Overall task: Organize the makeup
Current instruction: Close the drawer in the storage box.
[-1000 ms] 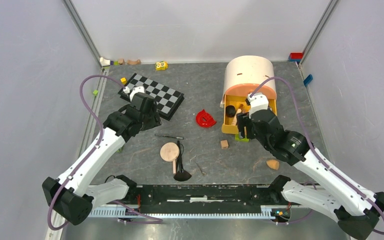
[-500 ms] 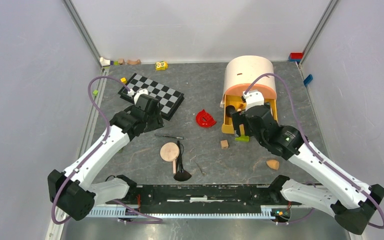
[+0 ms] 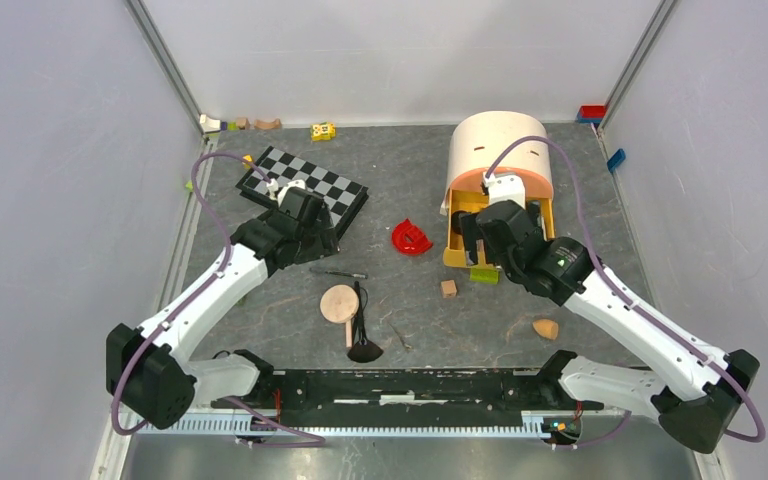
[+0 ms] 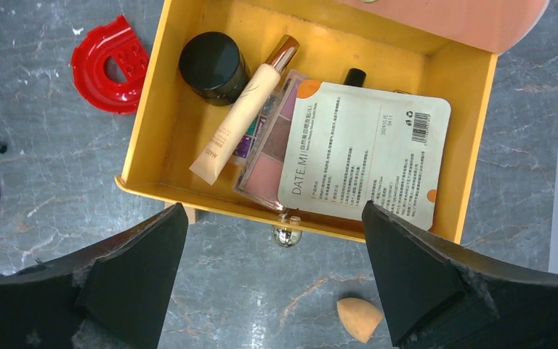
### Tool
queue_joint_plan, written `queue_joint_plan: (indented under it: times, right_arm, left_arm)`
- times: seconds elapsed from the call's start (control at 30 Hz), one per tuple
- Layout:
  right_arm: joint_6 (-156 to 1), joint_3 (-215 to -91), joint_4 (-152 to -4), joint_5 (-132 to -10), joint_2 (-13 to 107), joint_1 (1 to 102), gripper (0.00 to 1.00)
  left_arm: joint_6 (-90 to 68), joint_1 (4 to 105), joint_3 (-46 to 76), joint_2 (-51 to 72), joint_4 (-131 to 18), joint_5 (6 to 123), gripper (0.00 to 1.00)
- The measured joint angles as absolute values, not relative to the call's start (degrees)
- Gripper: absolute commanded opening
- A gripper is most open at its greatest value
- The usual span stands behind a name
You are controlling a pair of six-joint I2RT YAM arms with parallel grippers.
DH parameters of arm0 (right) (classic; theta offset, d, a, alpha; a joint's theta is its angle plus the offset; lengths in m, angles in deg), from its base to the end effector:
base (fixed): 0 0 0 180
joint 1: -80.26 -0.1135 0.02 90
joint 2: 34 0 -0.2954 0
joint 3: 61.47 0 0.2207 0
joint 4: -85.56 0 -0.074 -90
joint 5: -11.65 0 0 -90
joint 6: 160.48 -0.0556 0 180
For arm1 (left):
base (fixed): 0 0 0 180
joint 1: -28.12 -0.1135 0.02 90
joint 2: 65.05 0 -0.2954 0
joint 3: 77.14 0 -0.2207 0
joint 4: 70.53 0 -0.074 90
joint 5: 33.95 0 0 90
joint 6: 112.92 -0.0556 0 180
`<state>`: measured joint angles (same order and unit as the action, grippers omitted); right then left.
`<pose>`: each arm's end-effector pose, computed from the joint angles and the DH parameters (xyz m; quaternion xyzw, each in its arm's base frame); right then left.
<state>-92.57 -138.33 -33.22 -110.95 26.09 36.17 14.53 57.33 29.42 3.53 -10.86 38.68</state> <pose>0.1431 0.0970 0.3486 -0.0622 0.8894 -0.0140 0.4526 0.1873 -0.0857 0.3034 -0.1132 0.9366 -0.0439 0.3288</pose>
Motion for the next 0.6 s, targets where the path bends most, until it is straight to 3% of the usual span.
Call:
queue_joint_plan:
  times: [0.13,0.6]
  right_arm:
    - [-95.58,-139.57,-33.04,-112.85,26.95,36.15,0.98]
    - [-101.90,-140.49,-28.39,-118.71,25.50,36.15,0.98]
  left_arm:
    - [14.14,57.33,29.42,4.71,-11.18,39.80,0.99]
    - [13.87,57.31,29.29,7.57,-10.97,41.39,1.00]
